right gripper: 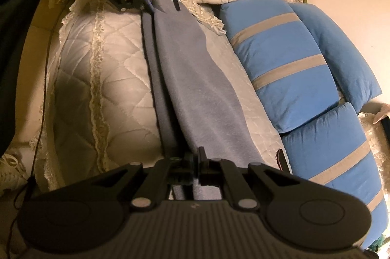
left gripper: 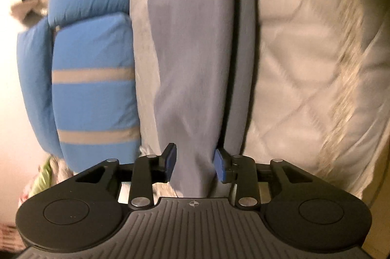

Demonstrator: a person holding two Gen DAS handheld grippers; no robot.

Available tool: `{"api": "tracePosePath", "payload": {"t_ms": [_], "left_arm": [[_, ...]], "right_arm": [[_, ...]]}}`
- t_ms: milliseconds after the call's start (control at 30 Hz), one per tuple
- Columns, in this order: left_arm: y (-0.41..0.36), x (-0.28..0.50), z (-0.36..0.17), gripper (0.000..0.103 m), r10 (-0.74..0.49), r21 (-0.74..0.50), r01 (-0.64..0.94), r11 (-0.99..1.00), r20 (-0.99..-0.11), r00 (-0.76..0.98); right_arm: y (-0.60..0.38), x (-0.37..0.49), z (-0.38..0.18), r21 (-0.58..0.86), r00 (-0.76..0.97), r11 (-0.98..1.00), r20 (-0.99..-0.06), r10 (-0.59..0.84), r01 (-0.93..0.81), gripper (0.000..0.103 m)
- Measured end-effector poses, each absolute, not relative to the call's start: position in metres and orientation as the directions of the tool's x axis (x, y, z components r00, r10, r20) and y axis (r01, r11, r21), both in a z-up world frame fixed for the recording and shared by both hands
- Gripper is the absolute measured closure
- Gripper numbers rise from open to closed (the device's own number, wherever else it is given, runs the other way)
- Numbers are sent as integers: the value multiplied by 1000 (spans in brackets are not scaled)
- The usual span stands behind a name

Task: Fold clothes

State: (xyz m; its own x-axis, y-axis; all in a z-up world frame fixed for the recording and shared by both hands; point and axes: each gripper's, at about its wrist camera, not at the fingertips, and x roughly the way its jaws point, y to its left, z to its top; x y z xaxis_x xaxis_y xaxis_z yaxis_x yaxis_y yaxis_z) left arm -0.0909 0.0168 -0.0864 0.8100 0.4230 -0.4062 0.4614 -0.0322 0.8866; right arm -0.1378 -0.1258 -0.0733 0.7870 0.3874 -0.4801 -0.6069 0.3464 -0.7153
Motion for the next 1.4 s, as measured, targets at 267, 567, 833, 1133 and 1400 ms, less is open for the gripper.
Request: {"api": "tracePosePath", "payload": {"t_ms": [267,567,833,1133,1400], "left_arm": [[58,-65,-100,71,551,906,418,-63,-318,771],[87,-70,-90,100,523,904,428,-2,-364,771],[94,-92,-72,101,515,902,432,4,-372,772],[96,-93,-88,92,587,869,494,18,-409,698],[79,-110,-33,46,590,911,402,96,-377,714]], "right_arm": [[-127,-139,-73,-713,788,354,-475,391,-605,83],[-127,-139,-71,-705,786,366,-470,402,-608,88],[-133,-138,-60,-703,786,371,-458,415,-606,99],[-131,-142,-71,-710,772,325,-495,400,-624,66],[-167,-138,-43,-578,785,531,-476,396,-619,24]]}}
